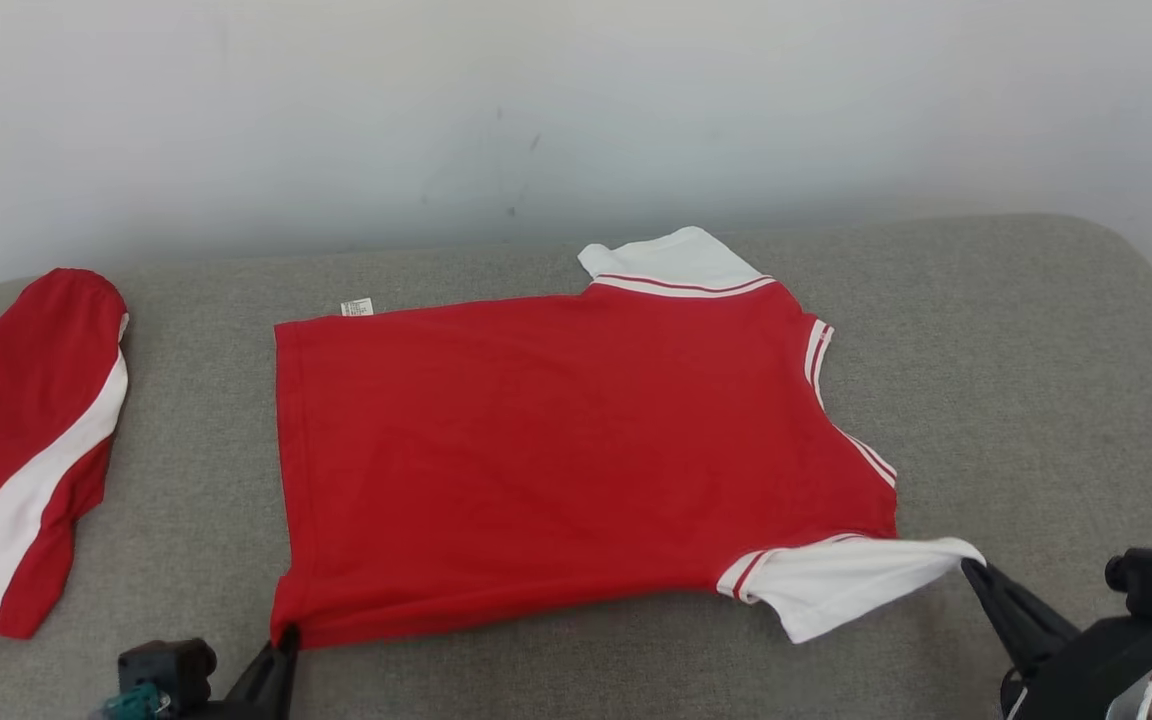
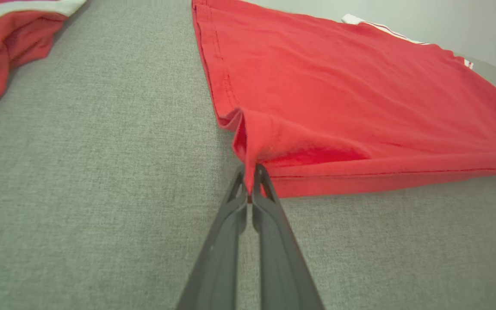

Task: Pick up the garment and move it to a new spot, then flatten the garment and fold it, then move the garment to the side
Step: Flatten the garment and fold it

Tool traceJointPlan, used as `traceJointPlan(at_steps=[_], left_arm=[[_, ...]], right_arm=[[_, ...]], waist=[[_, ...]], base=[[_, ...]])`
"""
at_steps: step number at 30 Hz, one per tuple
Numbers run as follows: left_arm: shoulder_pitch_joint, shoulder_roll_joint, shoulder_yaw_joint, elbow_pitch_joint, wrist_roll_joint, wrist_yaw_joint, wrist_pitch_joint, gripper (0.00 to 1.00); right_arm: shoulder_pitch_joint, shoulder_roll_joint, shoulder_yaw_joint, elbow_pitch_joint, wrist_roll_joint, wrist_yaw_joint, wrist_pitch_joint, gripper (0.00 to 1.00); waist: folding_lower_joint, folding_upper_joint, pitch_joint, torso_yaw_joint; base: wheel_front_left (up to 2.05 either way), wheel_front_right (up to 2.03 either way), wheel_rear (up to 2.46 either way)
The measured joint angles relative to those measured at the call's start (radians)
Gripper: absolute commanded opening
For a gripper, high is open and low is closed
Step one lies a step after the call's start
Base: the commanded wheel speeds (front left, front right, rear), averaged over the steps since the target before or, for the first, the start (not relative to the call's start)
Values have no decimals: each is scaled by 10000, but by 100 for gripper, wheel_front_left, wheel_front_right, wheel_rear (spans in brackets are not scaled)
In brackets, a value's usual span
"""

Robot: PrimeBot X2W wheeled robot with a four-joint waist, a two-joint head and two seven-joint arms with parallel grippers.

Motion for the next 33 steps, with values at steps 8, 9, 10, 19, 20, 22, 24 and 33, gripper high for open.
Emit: traceJointPlan(at_steps=[8, 9, 10, 19, 20, 22, 24, 33], left_arm=[[-796, 240, 50, -38, -224, -268, 472, 0], [-1008, 274, -10, 27, -234, -351, 617, 0], [-1185, 297, -42, 71, -217, -349, 688, 0], [-2449, 207, -213, 849, -282, -520, 1294, 0], [-2549, 205, -234, 922, -282, -523, 1331, 0], [-2762, 174, -238, 1104, -293, -525, 1404, 0], [-2993, 159, -226, 1262, -303, -573, 1406, 0], [-3559, 151, -215, 1772, -309, -593, 1492, 0]], right_arm=[[-1748, -157, 84, 491, 10, 267, 483, 0], [-1987, -153, 184, 608, 10, 314, 598, 0], [-2220, -151, 286, 736, -2, 355, 698, 0], [-4186, 184, 991, 2343, -138, 704, 1425, 0], [-4372, 226, 1070, 2556, -182, 706, 1501, 0], [-4713, 320, 1126, 2941, -211, 734, 1507, 0], [-5048, 359, 1204, 3277, -372, 790, 1580, 0], [-6175, 702, 1473, 4301, -830, 849, 1452, 0]], waist=[[2, 0, 224, -9], [2, 0, 268, -3], [2, 0, 315, 3], [2, 1, 729, 126], [3, 1, 778, 141], [3, 1, 876, 167], [3, 1, 971, 200], [3, 1, 1404, 241]], base=[[0, 0, 0], [0, 0, 0], [0, 0, 0], [0, 0, 0], [0, 0, 0], [0, 0, 0], [0, 0, 0], [0, 0, 0]])
